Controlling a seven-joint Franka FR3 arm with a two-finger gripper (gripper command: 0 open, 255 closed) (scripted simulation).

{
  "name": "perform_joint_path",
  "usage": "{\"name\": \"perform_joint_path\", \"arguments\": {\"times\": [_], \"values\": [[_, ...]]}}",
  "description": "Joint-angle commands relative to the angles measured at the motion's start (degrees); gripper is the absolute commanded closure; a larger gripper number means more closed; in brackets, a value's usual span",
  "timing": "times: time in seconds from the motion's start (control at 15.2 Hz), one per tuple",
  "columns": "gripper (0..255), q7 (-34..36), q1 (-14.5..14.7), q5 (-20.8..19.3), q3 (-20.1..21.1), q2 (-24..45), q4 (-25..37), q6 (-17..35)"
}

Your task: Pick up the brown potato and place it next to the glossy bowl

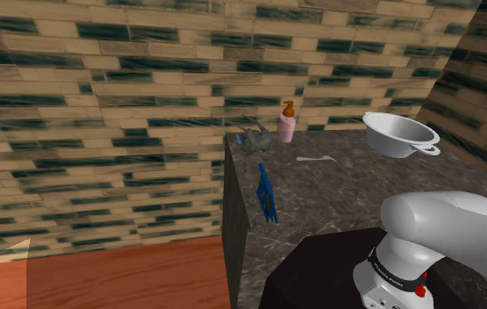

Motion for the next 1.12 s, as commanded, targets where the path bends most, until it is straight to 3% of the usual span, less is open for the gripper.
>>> {"name": "perform_joint_path", "arguments": {"times": [0.0,0.53,1.06], "values": [[255,-2.62,0.40,-2.58,-2.82,0.65,2.41,0.53],[255,-12.54,4.79,-10.21,-13.14,4.04,15.13,2.50],[255,-22.33,13.27,-15.64,-23.34,6.99,31.47,4.22]]}}
